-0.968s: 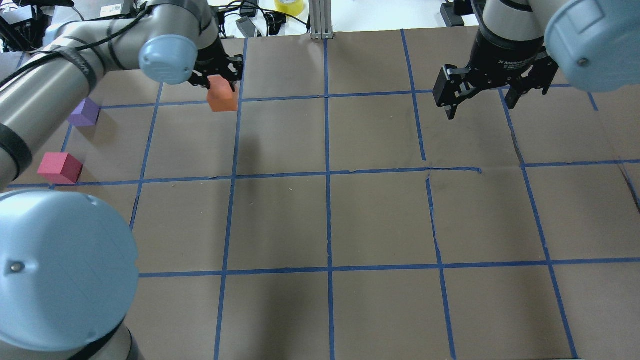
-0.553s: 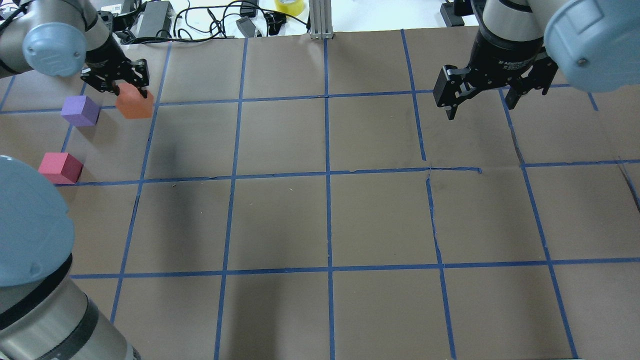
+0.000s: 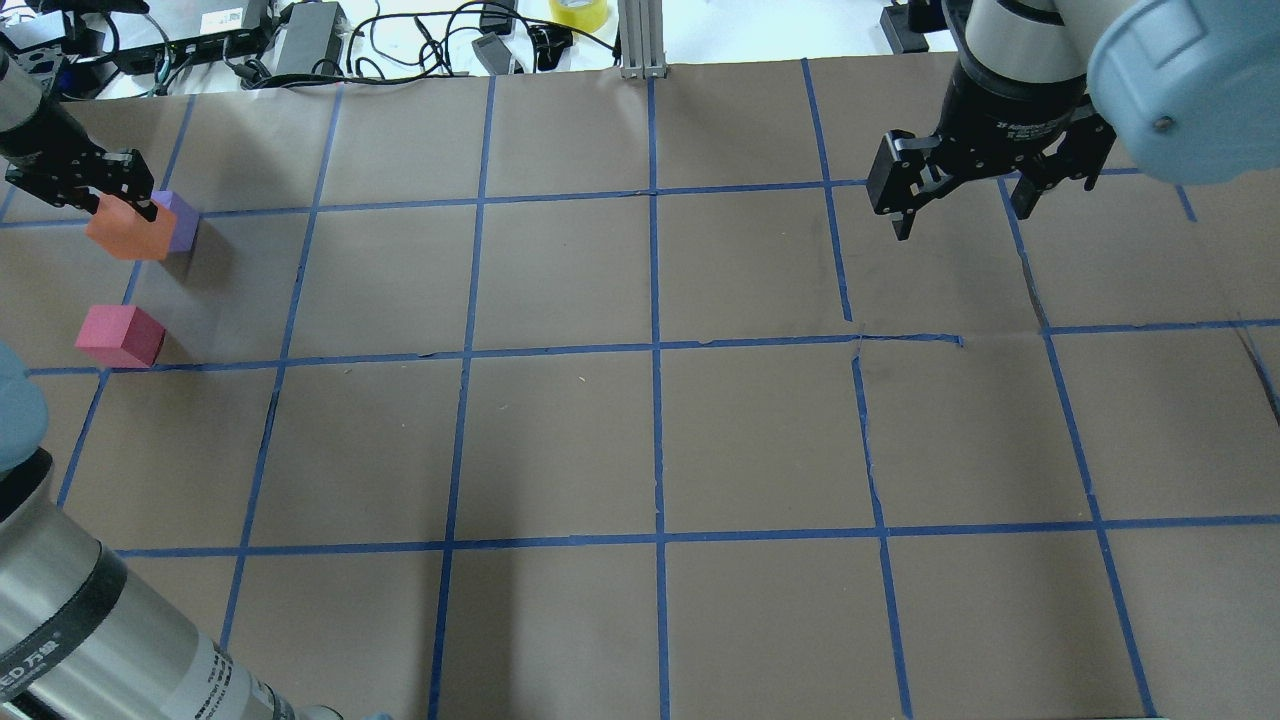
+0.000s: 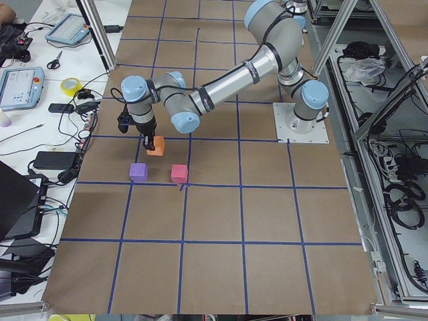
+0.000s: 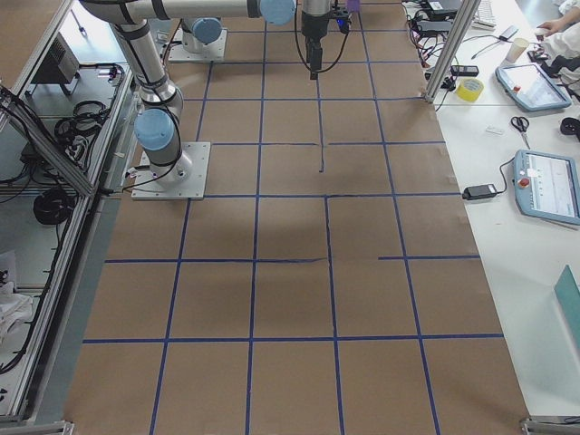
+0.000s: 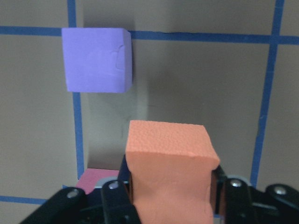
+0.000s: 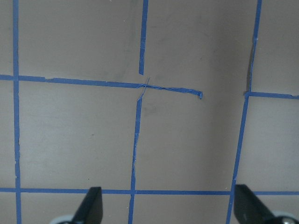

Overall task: Arrange blocks in a line
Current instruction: 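Carry the orange cube with the left gripper toward the purple cube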

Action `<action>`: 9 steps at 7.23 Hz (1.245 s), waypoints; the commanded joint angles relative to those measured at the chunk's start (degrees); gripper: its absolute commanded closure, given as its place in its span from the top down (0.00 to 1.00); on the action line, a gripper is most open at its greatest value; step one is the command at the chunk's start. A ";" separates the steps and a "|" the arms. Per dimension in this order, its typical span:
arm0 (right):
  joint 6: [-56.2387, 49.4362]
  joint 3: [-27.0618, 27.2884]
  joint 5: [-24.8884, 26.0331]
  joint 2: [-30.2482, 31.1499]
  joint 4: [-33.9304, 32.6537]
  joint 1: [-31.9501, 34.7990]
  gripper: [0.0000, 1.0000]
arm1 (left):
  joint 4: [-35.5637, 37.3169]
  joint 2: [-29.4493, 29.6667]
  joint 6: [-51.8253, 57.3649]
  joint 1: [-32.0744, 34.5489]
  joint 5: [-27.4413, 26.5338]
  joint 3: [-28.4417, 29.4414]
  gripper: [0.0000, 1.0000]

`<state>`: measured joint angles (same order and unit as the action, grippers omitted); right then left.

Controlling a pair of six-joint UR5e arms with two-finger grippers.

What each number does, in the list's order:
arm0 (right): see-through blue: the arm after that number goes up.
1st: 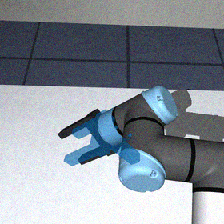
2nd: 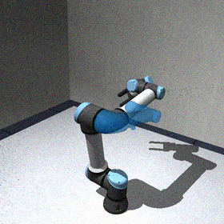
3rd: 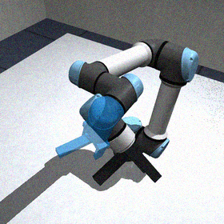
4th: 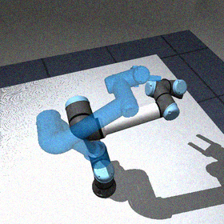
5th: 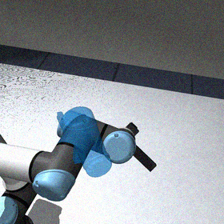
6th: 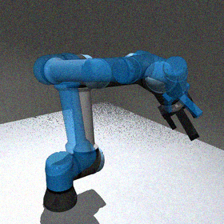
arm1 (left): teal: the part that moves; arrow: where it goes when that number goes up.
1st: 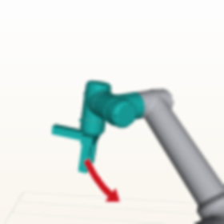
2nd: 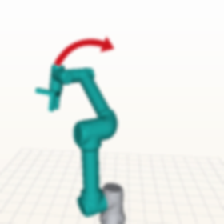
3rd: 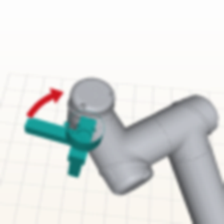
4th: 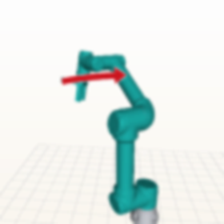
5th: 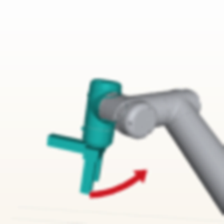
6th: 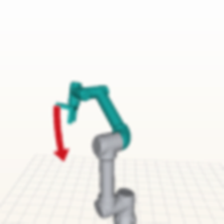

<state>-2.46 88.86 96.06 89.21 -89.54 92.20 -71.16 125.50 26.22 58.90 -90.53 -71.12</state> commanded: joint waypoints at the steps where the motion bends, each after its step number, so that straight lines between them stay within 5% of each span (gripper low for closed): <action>1: 0.00 0.00 0.00 -0.09 0.07 0.00 1.00 | 0.14 2.89 0.94 -1.68 -0.08 1.95 0.00; 9: 0.00 0.00 0.00 0.00 -0.02 0.00 1.00 | 3.11 7.12 1.03 -1.68 -3.25 0.55 0.00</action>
<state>-2.46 88.86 96.07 89.21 -89.56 92.20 -69.29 132.00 27.28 57.22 -92.82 -70.27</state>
